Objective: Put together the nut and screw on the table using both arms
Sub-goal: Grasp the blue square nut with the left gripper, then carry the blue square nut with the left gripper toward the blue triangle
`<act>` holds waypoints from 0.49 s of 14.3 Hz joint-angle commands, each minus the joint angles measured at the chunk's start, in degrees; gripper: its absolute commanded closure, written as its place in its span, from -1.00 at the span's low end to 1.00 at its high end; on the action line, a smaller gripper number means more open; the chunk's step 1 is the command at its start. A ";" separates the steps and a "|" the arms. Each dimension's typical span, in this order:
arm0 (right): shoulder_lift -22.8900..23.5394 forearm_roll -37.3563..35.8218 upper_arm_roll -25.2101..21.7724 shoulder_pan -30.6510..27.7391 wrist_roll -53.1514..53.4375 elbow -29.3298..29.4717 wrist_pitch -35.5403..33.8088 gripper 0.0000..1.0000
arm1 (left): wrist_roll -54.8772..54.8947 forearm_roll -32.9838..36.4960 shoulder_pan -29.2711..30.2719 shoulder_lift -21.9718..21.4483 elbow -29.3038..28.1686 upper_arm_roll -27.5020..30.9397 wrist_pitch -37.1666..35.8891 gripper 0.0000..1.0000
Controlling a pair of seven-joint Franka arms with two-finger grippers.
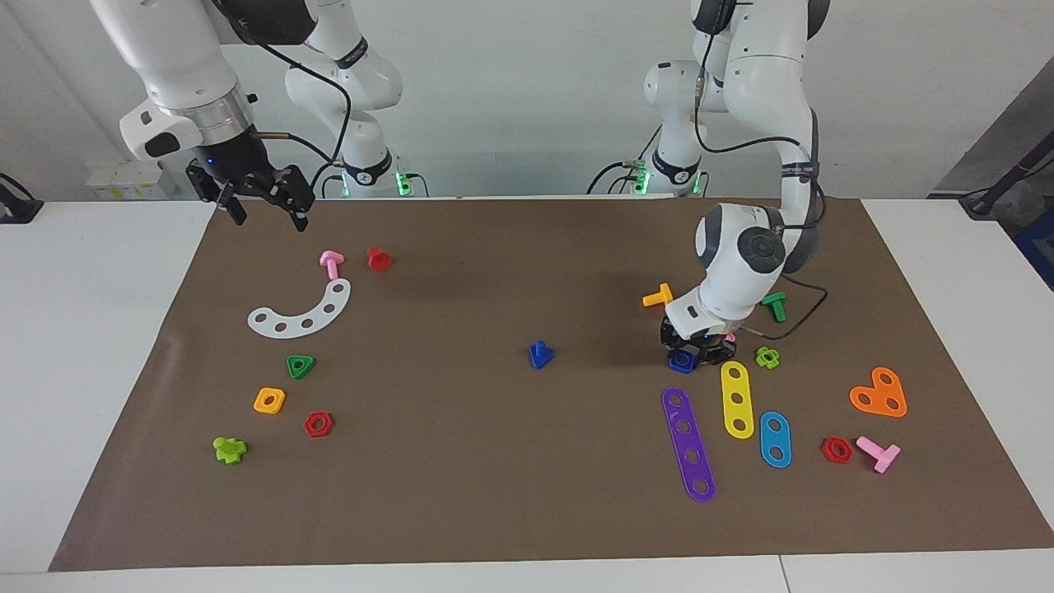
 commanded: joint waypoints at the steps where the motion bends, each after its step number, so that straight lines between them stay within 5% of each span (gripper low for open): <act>1: -0.03 1.06 0.20 -0.30 0.24 0.36 -0.95 -1.00 | -2.16 -0.29 -0.39 -0.88 3.08 0.39 -4.77 0.80; 7: -0.03 1.06 0.20 -0.30 0.24 0.36 -0.95 -1.00 | -22.53 -0.38 -6.09 1.67 12.31 0.30 -12.15 0.80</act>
